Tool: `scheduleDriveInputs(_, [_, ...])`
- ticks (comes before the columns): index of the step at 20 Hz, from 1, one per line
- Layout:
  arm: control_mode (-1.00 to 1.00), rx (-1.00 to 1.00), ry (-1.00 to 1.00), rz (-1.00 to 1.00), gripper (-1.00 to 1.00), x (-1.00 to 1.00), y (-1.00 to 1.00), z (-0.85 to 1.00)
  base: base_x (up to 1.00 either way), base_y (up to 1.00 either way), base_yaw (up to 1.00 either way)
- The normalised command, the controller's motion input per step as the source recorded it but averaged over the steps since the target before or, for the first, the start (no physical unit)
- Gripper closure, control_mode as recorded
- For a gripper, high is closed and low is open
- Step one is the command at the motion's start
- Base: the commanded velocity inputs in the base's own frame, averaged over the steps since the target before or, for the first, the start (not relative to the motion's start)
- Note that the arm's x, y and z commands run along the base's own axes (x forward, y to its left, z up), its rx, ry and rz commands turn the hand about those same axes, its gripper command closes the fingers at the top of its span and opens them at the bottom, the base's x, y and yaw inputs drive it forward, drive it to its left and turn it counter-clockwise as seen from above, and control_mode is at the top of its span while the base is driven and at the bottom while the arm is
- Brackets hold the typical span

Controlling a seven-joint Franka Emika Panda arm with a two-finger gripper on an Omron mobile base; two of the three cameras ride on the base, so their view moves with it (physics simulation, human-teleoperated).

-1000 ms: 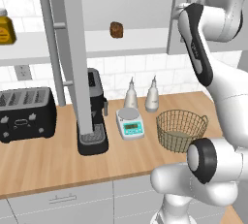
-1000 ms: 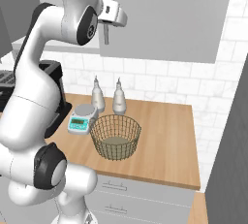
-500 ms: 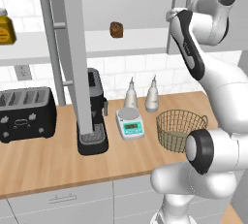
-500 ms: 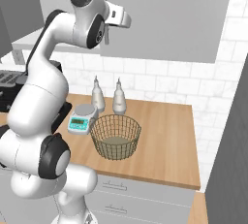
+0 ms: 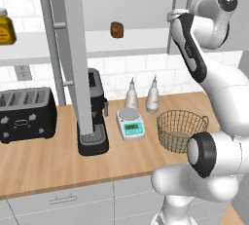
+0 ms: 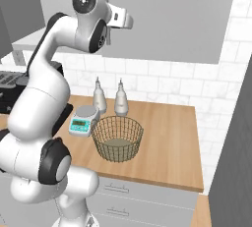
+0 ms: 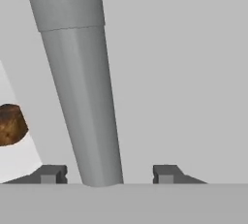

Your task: Open the cabinet, pick up the bread from the cabinet and place it in the basket. Then move the basket to the dining counter.

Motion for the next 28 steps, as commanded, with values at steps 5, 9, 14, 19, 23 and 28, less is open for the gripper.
scheduleDriveInputs(5, [-1.00, 0.09, 0.00, 0.01, 1.00, 0.38, 0.00, -0.20, 0.00, 0.00, 0.00])
scheduleDriveInputs(9, [-1.00, 0.09, -0.05, 0.08, 1.00, -0.13, 0.00, 0.00, 0.00, 0.00, 0.00])
scheduleDriveInputs(14, [-1.00, 0.01, -0.07, 0.09, 1.00, -0.89, 0.00, -0.01, 0.00, 0.00, 0.00])
scheduleDriveInputs(19, [-1.00, 0.00, -0.02, 0.02, 1.00, -1.00, -0.24, 0.22, 0.00, 0.00, 0.00])
scheduleDriveInputs(23, [-1.00, -0.06, 0.07, 0.00, 1.00, -1.00, -0.57, 0.40, 0.00, 0.00, 0.00])
scheduleDriveInputs(28, [-1.00, -0.11, 0.12, 0.00, 1.00, -1.00, -0.60, 0.28, 0.00, 0.00, 0.00])
